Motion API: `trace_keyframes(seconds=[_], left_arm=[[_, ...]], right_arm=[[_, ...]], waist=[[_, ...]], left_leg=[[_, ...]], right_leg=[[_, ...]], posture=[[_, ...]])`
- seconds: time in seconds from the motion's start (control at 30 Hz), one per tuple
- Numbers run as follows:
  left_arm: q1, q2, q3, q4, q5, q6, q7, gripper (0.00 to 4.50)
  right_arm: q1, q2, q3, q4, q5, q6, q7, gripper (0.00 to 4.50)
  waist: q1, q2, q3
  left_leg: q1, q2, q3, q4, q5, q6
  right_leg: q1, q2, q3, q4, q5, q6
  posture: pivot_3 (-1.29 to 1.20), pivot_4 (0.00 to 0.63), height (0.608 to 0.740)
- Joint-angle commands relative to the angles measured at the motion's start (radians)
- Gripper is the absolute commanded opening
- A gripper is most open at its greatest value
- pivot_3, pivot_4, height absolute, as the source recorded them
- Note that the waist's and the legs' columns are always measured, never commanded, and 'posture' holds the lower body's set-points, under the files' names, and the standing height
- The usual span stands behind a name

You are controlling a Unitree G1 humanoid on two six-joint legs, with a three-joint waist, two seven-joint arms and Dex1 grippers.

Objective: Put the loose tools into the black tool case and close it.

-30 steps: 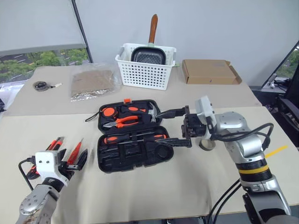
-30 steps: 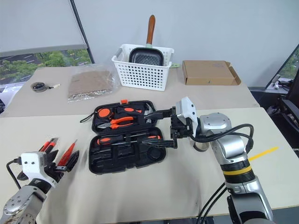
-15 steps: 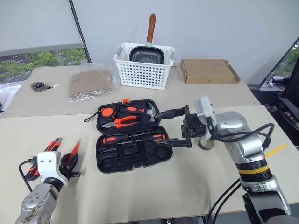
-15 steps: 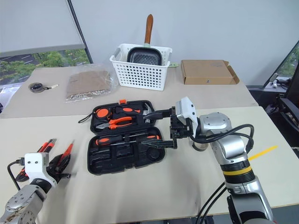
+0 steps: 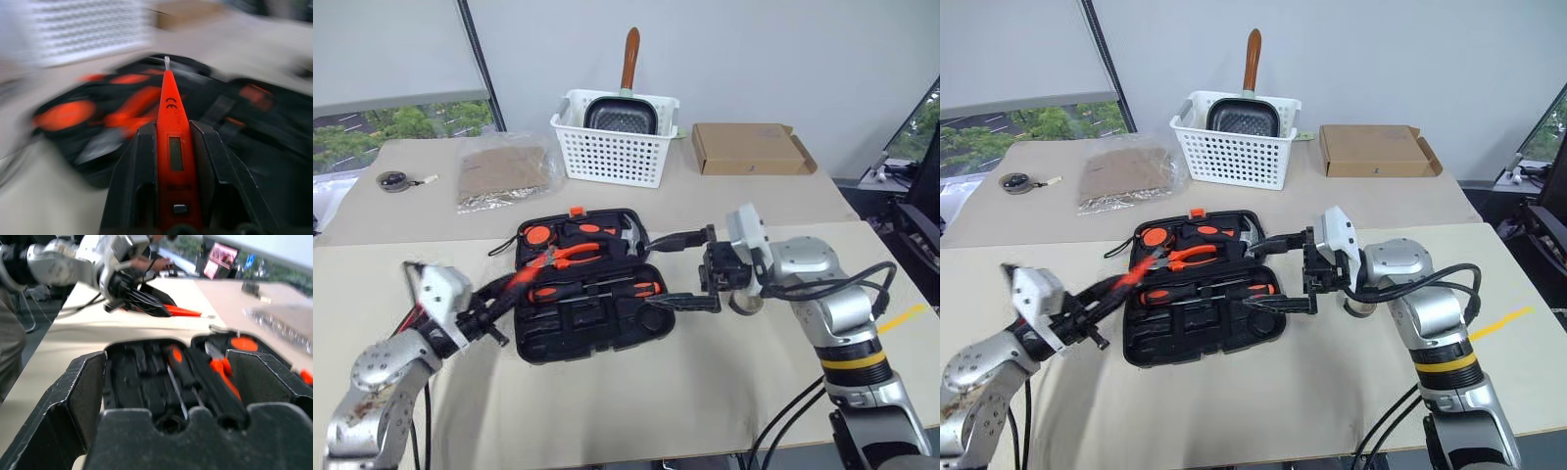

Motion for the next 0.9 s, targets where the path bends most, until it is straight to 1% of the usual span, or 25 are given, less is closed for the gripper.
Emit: trace_keyframes(seconds=[0.03, 0.13, 0.2, 0.33, 0.47, 0.63, 0.9], left_arm=[[-0.089, 0.1, -0.105, 0.11, 0.13, -0.102, -0.145, 0.51], [-0.188, 0.115, -0.16, 0.17, 0.138, -0.094, -0.199, 0.51], [-0.222, 0.123, -0.191, 0.198, 0.159, -0.099, -0.235, 0.51], [-0.276, 0.105, -0.241, 0.255, 0.175, -0.116, -0.282, 0.51], [-0.307, 0.086, -0.284, 0.352, 0.226, -0.161, -0.297, 0.51], [-0.321, 0.076, -0.317, 0.431, 0.274, -0.209, -0.295, 0.51], [-0.358, 0.065, -0.368, 0.469, 0.3, -0.198, -0.305, 0.51]], right_arm=[[0.02, -0.039, -0.053, -0.051, 0.029, 0.011, -0.009, 4.5], [0.049, -0.059, -0.067, -0.077, 0.03, 0.019, -0.021, 4.5], [0.062, -0.066, -0.071, -0.092, 0.029, 0.021, -0.032, 4.5], [0.079, -0.069, -0.074, -0.113, 0.03, 0.022, -0.055, 4.5], [0.089, -0.068, -0.073, -0.131, 0.032, 0.026, -0.07, 4.5], [0.092, -0.07, -0.072, -0.143, 0.035, 0.031, -0.077, 4.5], [0.091, -0.075, -0.07, -0.14, 0.038, 0.027, -0.077, 4.5]], waist=[[-0.001, 0.0, 0.0], [-0.001, 0.0, 0.0], [-0.002, 0.0, 0.0], [-0.004, 0.0, 0.0], [-0.002, 0.0, 0.0], [-0.002, 0.0, 0.0], [-0.002, 0.0, 0.0]], left_leg=[[0.0, 0.0, 0.001, 0.0, 0.0, 0.0], [0.0, 0.001, 0.001, -0.001, 0.0, 0.0], [0.0, 0.001, 0.001, -0.001, 0.0, -0.001], [-0.001, 0.001, 0.002, -0.001, 0.0, -0.001], [0.0, 0.001, 0.002, -0.001, 0.001, -0.001], [0.001, 0.001, 0.002, 0.0, 0.001, -0.001], [0.006, 0.001, 0.001, 0.0, 0.001, -0.001]], right_leg=[[-0.002, 0.0, 0.001, 0.0, 0.0, 0.0], [-0.002, 0.0, 0.001, 0.0, 0.0, 0.0], [-0.002, 0.0, 0.001, 0.0, 0.0, 0.0], [-0.003, 0.0, 0.001, 0.0, 0.0, 0.0], [-0.002, 0.0, 0.001, 0.001, 0.0, 0.0], [-0.001, 0.0, 0.002, 0.001, 0.0, 0.001], [0.005, 0.0, 0.001, 0.002, 0.0, 0.001]], posture=[[0.0, 0.15, 0.7], [0.0, 0.15, 0.7], [0.0, 0.15, 0.7], [0.0, 0.15, 0.7], [0.0, 0.15, 0.7], [0.0, 0.15, 0.7], [0.0, 0.15, 0.7]])
